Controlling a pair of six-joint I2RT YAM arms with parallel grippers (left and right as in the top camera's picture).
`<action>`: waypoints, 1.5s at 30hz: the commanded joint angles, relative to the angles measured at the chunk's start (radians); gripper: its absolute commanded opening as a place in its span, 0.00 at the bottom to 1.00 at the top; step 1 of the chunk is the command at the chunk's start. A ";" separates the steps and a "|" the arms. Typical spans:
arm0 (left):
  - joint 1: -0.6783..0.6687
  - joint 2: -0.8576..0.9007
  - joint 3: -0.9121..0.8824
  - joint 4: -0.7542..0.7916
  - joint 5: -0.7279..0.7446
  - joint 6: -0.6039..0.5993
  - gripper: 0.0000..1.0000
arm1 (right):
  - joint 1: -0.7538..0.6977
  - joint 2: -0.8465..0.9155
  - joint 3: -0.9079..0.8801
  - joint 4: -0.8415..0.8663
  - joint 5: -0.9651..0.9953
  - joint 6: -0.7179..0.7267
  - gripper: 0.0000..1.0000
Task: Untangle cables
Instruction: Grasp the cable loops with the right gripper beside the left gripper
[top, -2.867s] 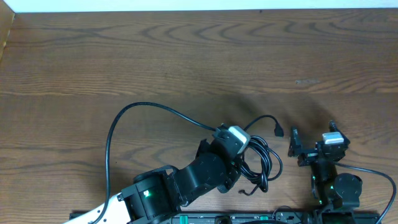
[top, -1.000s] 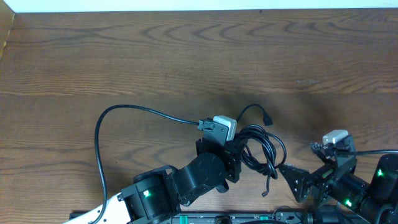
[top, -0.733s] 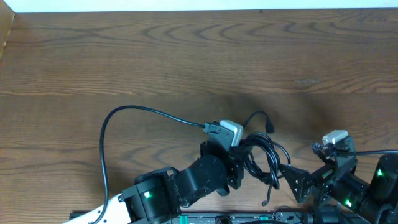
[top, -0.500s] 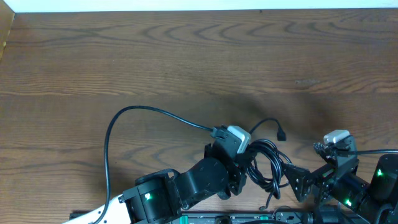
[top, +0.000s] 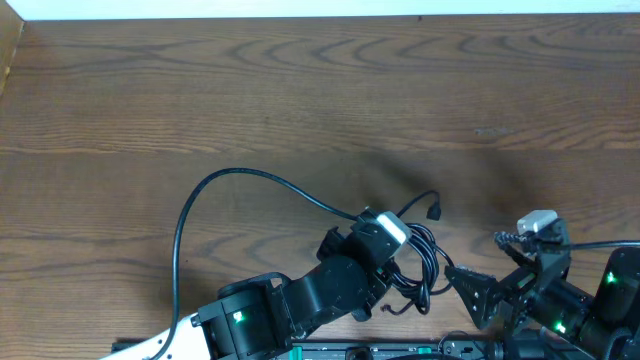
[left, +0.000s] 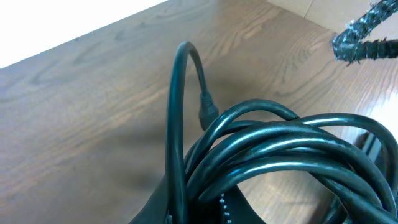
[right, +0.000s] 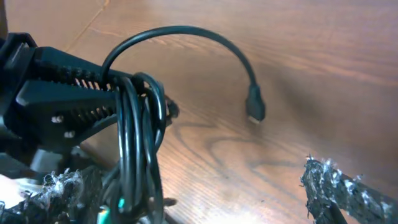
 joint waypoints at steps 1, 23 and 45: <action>-0.002 -0.011 0.016 0.029 -0.027 0.104 0.07 | 0.001 0.004 0.017 0.011 -0.068 0.104 0.99; -0.002 -0.004 0.016 0.190 0.112 0.222 0.07 | 0.001 0.004 0.016 0.061 -0.299 0.188 0.99; -0.002 0.016 0.016 0.323 0.179 0.209 0.15 | 0.001 0.004 0.016 0.063 -0.165 0.096 0.01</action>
